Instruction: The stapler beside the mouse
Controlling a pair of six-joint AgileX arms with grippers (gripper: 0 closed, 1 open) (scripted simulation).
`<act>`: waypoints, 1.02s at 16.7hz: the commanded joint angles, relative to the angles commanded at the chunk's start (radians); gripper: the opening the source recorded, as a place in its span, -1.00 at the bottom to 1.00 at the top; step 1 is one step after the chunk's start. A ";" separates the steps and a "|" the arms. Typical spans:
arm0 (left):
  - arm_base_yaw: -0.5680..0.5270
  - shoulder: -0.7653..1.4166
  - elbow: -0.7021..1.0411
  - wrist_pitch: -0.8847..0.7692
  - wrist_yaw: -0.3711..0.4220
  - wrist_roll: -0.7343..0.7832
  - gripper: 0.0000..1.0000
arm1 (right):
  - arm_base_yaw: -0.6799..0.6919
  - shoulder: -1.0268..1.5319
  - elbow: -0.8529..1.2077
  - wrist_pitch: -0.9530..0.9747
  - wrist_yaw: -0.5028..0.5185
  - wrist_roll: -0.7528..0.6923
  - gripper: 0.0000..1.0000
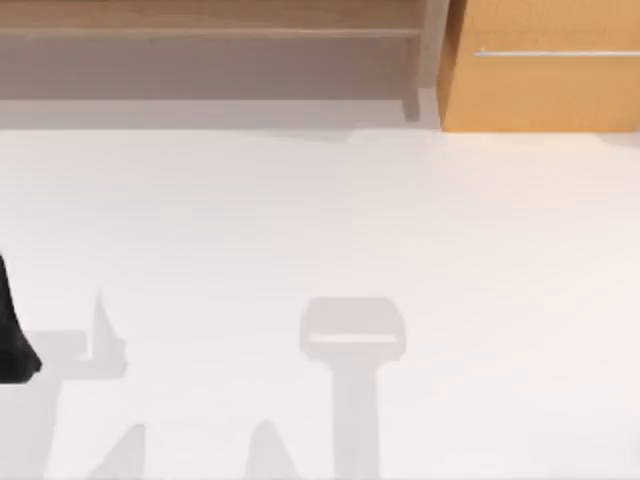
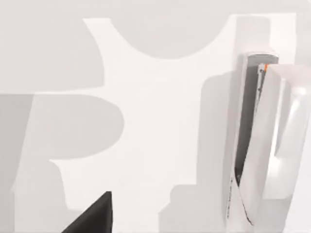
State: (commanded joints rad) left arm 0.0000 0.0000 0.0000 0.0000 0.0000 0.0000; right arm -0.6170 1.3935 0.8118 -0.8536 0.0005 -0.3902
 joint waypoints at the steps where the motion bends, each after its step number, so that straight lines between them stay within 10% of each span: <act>1: 0.000 0.000 0.000 0.000 0.000 0.000 1.00 | -0.022 0.046 0.031 -0.028 -0.001 -0.013 1.00; 17: 0.000 0.000 0.000 0.000 0.000 0.000 1.00 | -0.067 0.243 -0.015 0.125 -0.004 -0.038 1.00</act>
State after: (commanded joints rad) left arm 0.0000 0.0000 0.0000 0.0000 0.0000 0.0000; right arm -0.6839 1.6366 0.7963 -0.7283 -0.0035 -0.4280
